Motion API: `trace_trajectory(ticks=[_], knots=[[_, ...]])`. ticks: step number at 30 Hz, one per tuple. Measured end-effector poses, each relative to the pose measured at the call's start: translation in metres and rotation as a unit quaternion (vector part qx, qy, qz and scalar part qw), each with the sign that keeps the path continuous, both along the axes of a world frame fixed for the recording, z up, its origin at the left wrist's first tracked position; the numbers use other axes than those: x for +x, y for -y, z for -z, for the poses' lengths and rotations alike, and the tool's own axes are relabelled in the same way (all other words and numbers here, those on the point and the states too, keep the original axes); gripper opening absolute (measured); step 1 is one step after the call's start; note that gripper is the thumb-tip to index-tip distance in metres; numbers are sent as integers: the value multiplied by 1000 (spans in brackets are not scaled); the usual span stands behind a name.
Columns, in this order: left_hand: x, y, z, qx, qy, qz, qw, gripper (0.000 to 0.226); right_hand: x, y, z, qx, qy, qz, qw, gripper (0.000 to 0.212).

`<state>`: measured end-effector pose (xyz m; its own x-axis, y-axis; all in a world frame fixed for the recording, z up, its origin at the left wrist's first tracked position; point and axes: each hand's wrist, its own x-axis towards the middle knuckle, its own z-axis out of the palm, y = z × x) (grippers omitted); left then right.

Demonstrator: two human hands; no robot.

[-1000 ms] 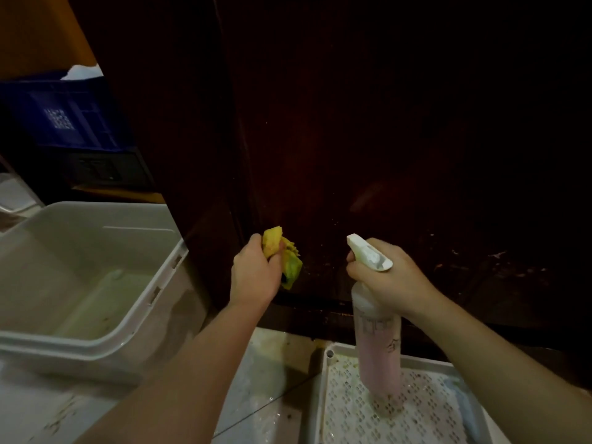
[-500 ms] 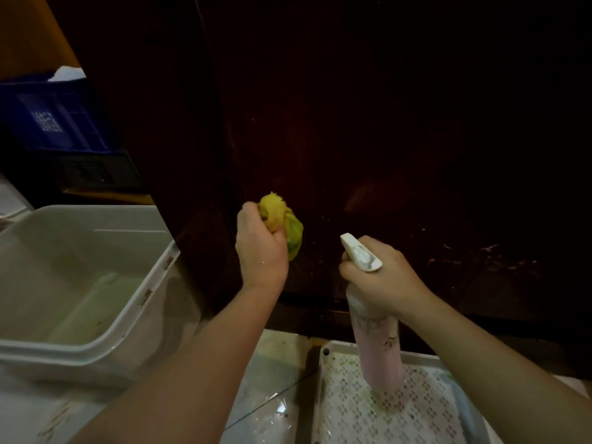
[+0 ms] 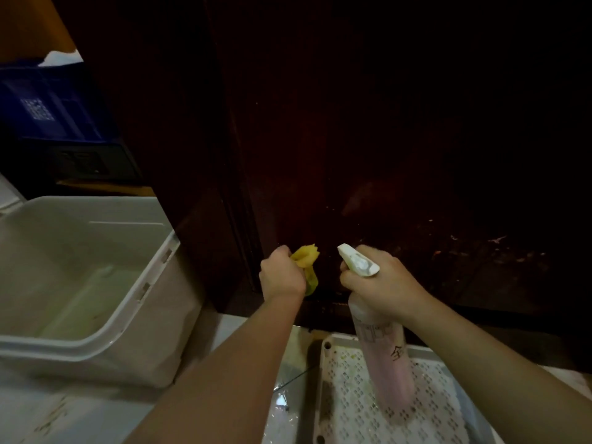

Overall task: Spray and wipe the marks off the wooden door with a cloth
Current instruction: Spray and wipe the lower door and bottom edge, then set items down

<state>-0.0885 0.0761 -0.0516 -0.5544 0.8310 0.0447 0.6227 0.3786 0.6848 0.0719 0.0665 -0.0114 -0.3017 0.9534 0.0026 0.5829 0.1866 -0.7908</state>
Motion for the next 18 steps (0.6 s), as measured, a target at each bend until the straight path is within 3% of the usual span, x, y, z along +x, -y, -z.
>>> trace_trajectory(ticks=[3,8,13,18], knots=[[-3,-5,-2,-55,44,-17,997,14,0,2,-1,2,-31,0,1000,6],[-10,-4,-13,-78,144,24,986,11,-1,5,-22,88,-117,25,989,9],[-15,3,-31,16,156,29,987,22,-6,2,-39,148,-116,23,982,25],[-18,13,-57,137,155,9,978,20,-5,0,-35,119,-51,57,990,34]])
